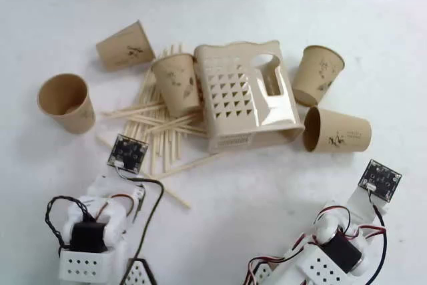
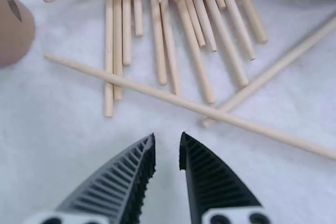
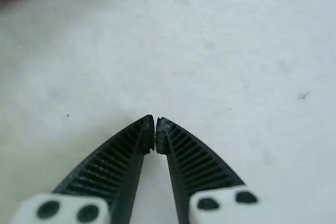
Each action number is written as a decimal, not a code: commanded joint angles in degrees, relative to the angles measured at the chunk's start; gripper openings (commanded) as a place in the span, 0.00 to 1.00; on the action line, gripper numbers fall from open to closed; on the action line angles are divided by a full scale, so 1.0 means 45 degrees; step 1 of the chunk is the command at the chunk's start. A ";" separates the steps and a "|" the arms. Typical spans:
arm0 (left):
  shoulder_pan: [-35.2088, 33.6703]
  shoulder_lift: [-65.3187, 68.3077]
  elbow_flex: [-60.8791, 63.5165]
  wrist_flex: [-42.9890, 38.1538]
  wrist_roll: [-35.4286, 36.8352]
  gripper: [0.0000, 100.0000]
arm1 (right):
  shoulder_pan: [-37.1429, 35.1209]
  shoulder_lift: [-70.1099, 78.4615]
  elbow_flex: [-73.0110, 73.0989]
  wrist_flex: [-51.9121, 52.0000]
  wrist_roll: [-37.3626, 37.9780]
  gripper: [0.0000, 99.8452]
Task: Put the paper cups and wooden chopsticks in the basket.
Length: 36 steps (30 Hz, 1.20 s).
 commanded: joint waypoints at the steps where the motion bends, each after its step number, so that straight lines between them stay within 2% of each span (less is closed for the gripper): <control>1: -0.0068 -0.0068 -0.0020 0.0059 -0.0039 0.10 | 0.0029 -0.0127 0.0117 0.0088 -0.0117 0.02; 16: -0.0068 -0.0068 -0.0020 0.0059 -0.0039 0.10 | 0.0010 -0.0166 -0.0020 0.0010 -0.0039 0.02; 27: -0.0068 -0.0068 -0.0020 0.0059 -0.0039 0.10 | -0.0107 -0.0166 -0.3399 -0.1495 0.0078 0.02; 30: -0.0068 -0.0068 -0.0020 0.0059 -0.0039 0.10 | -0.0479 -0.0166 -0.4161 -0.1788 0.2325 0.02; 33: -0.0068 -0.0068 -0.0020 0.0059 -0.0039 0.10 | -0.1690 -0.0147 -0.4806 -0.1905 0.4454 0.02; 36: -0.0068 -0.0068 -0.0020 0.0059 -0.0039 0.10 | -0.3096 -0.0107 -0.5841 -0.2061 0.4317 0.02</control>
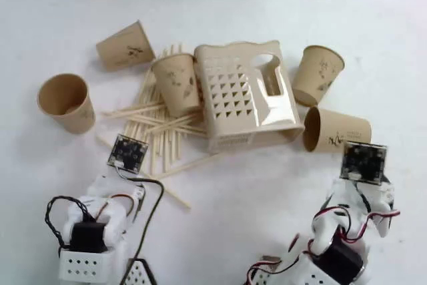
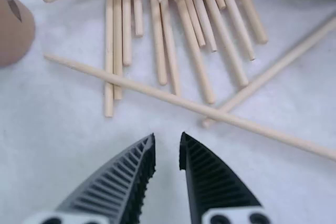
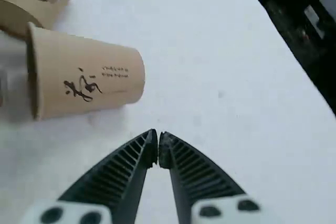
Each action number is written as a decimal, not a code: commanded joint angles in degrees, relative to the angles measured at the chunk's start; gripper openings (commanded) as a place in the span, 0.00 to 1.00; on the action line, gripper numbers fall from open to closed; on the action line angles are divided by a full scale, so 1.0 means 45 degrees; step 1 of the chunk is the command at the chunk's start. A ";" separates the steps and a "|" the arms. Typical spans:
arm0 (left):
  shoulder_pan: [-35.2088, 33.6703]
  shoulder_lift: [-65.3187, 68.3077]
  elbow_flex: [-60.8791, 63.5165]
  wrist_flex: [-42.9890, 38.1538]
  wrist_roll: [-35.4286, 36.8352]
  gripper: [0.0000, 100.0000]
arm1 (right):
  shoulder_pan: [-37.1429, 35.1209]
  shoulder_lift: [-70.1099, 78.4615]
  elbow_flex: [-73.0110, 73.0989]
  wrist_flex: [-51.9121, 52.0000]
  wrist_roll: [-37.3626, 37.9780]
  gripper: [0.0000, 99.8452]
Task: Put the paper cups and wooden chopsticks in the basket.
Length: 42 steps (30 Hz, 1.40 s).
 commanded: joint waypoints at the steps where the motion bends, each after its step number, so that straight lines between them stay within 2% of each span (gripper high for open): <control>1: -0.0068 -0.0068 -0.0020 0.0059 -0.0039 0.10 | -0.1495 -0.0010 -0.1836 -0.0147 0.0313 0.02; 6: -0.0068 -0.0068 0.0000 0.0059 -0.0039 0.10 | -0.2882 0.1651 -0.4474 0.0186 -0.0410 0.02; 12: -0.0068 -0.0068 0.0000 0.0059 -0.0039 0.10 | -0.5128 0.8801 -0.8322 0.0068 -0.0410 0.02; 19: -0.0068 -0.0068 0.0000 0.0059 -0.0039 0.10 | -0.8488 1.6303 -1.4593 0.1534 -0.0449 0.02; 22: -0.0068 -0.0068 0.0000 0.0059 -0.0039 0.10 | -0.9348 1.8979 -1.6938 0.2042 -0.0449 0.05; 25: -0.0068 -0.0068 0.0000 0.0059 -0.0039 0.10 | -0.9661 2.1343 -1.9028 0.2217 -0.0527 0.16; 28: -0.0068 -0.0068 0.0000 0.0059 -0.0039 0.10 | -0.9661 2.3375 -2.1040 0.2100 -0.1309 0.24; 33: -0.0068 -0.0068 0.0000 0.0059 -0.0039 0.10 | -0.9954 2.6501 -2.3893 0.2120 -0.2110 0.25; 42: -0.0068 -0.0068 0.0000 0.0059 -0.0039 0.10 | -0.9211 2.9646 -2.5690 0.2120 -0.2071 0.25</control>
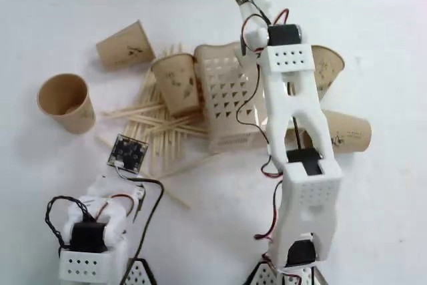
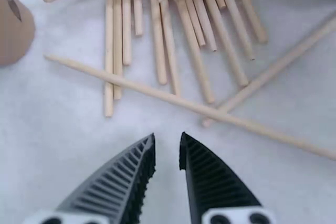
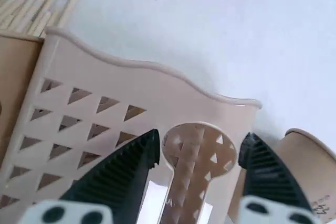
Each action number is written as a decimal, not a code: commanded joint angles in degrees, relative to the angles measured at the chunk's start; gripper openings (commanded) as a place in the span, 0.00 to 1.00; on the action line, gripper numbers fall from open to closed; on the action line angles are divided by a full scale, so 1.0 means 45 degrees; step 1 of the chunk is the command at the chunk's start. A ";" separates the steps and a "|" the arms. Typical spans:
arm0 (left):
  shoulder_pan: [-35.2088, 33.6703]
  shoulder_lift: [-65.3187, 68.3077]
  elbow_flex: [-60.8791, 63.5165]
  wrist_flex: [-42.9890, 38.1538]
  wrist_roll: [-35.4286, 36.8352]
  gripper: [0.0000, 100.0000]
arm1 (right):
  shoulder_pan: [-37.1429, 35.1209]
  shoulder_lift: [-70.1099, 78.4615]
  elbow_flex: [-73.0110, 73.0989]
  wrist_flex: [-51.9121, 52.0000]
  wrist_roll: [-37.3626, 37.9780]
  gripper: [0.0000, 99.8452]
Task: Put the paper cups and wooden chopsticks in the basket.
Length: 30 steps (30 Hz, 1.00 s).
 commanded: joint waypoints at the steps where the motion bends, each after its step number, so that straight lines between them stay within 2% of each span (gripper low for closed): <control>1: -0.0068 -0.0068 0.0000 0.0059 -0.0039 0.10 | 0.0674 0.0049 -0.0801 0.0010 -0.0078 0.25; 9: -0.0068 -0.0068 0.0000 0.0059 -0.0039 0.10 | 0.1260 0.0147 -0.0899 0.1045 -0.0078 0.25; 26: -0.0068 -0.0068 0.0000 0.0059 -0.0039 0.10 | 0.1748 0.1748 -0.0918 -0.0459 -0.0078 0.25; 30: -0.0068 -0.0068 0.0000 0.0059 -0.0039 0.10 | 0.1768 0.2022 -0.0918 -0.0498 -0.0078 0.16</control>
